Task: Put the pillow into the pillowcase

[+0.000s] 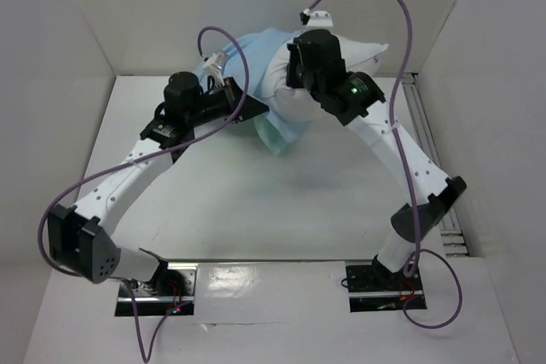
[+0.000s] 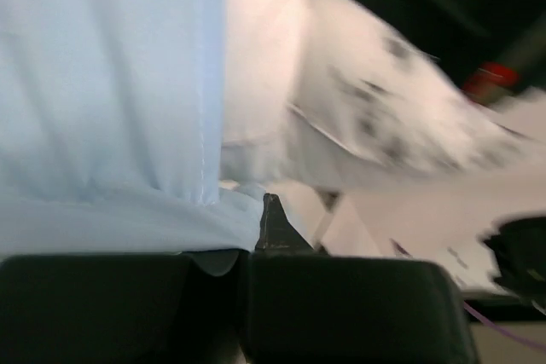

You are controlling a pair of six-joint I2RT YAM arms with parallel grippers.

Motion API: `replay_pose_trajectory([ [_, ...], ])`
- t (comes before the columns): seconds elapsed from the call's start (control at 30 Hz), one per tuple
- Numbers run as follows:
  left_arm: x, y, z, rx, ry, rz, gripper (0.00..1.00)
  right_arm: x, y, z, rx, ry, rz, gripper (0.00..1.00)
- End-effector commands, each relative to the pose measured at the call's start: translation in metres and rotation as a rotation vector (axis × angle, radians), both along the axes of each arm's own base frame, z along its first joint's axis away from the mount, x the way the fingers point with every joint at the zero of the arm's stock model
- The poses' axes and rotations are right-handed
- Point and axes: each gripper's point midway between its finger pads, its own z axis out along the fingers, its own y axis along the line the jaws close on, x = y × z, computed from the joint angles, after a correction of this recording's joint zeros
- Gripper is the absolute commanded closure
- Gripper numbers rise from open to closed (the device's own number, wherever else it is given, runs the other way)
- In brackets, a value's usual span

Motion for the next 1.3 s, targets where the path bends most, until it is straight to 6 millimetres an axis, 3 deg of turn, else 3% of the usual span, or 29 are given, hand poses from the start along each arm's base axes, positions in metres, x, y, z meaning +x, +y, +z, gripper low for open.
replay_pose_trajectory([
  [0.0,-0.07,-0.015,0.031,-0.151,-0.004,-0.252,1.0,0.004,0.016,-0.045,0.051,0.039,0.021,1.0],
  [0.03,-0.08,-0.014,0.026,-0.177,0.016,-0.272,1.0,-0.006,0.018,-0.103,0.023,0.14,0.043,1.0],
  [0.07,-0.089,-0.013,0.028,-0.213,-0.013,-0.294,1.0,-0.014,0.019,-0.131,0.024,0.192,0.053,1.0],
  [0.1,-0.104,-0.011,-0.003,-0.23,0.098,-0.317,1.0,-0.023,0.019,-0.159,0.049,0.252,0.049,1.0],
  [0.13,-0.121,-0.005,0.001,-0.256,0.083,-0.339,1.0,-0.041,0.015,-0.207,0.04,0.323,0.068,1.0],
  [0.17,-0.135,-0.005,-0.003,-0.27,0.087,-0.364,1.0,-0.049,0.013,-0.228,0.044,0.356,0.076,1.0],
  [0.2,-0.144,0.0,-0.027,-0.261,0.153,-0.355,1.0,-0.055,0.008,-0.247,0.053,0.393,0.067,1.0],
  [0.23,-0.163,0.002,-0.023,-0.26,0.133,-0.373,1.0,-0.067,0.002,-0.271,0.036,0.443,0.066,1.0],
  [0.3,-0.179,0.005,-0.045,-0.211,0.214,-0.357,1.0,-0.079,0.006,-0.283,0.05,0.495,0.105,1.0],
  [0.4,-0.192,0.014,-0.057,-0.137,0.207,-0.33,1.0,-0.092,0.013,-0.283,0.084,0.497,0.162,1.0],
  [0.43,-0.19,0.021,-0.064,-0.067,0.217,-0.284,0.93,-0.098,0.017,-0.282,0.095,0.495,0.187,1.0],
  [0.47,-0.189,0.025,-0.066,-0.027,0.221,-0.266,0.78,-0.101,0.021,-0.272,0.12,0.488,0.218,1.0],
  [0.5,-0.189,0.028,-0.064,0.008,0.212,-0.254,0.34,-0.105,0.021,-0.273,0.124,0.495,0.228,1.0],
  [0.53,-0.183,0.033,-0.044,0.049,0.115,-0.234,0.17,-0.11,0.025,-0.269,0.13,0.492,0.248,1.0],
  [0.6,-0.185,0.042,-0.048,0.141,0.165,-0.22,0.01,-0.117,0.028,-0.263,0.14,0.485,0.274,1.0],
  [0.63,-0.175,0.043,-0.033,0.181,0.113,-0.207,0.0,-0.124,0.031,-0.264,0.135,0.488,0.29,1.0],
  [0.73,-0.162,0.051,-0.029,0.284,0.111,-0.162,0.0,-0.143,0.033,-0.261,0.14,0.494,0.324,1.0],
  [0.77,-0.156,0.052,-0.026,0.297,0.093,-0.144,0.17,-0.152,0.033,-0.258,0.148,0.49,0.347,1.0],
  [0.83,-0.14,0.055,-0.022,0.318,0.072,-0.079,0.71,-0.159,0.036,-0.249,0.16,0.476,0.373,1.0],
  [0.9,-0.102,0.059,-0.017,0.358,0.07,0.033,1.0,-0.173,0.032,-0.25,0.156,0.492,0.395,1.0],
  [0.97,-0.072,0.059,-0.006,0.388,0.057,0.115,0.97,-0.182,0.033,-0.249,0.146,0.501,0.422,1.0],
  [1.0,-0.051,0.053,-0.026,0.442,0.107,0.123,0.85,-0.187,0.024,-0.256,0.107,0.527,0.396,0.82],
  [1.03,-0.04,0.051,-0.029,0.46,0.12,0.138,0.65,-0.187,0.019,-0.256,0.092,0.537,0.365,0.49],
  [1.07,-0.024,0.053,-0.021,0.478,0.093,0.185,0.55,-0.183,0.016,-0.251,0.079,0.53,0.342,0.24],
  [1.1,-0.011,0.048,-0.039,0.518,0.124,0.198,0.48,-0.18,0.0,-0.248,0.037,0.514,0.277,0.12],
  [1.13,-0.002,0.05,-0.044,0.539,0.13,0.225,0.4,-0.177,-0.006,-0.24,0.031,0.491,0.251,0.08],
  [1.2,0.019,0.05,-0.042,0.572,0.098,0.291,0.39,-0.167,-0.027,-0.212,0.045,0.403,0.138,0.03],
  [1.23,0.03,0.044,-0.058,0.613,0.115,0.29,0.37,-0.165,-0.036,-0.204,0.051,0.373,0.092,0.03],
  [1.27,0.046,0.048,-0.048,0.631,0.083,0.346,0.37,-0.161,-0.043,-0.192,0.088,0.342,0.033,0.01],
])
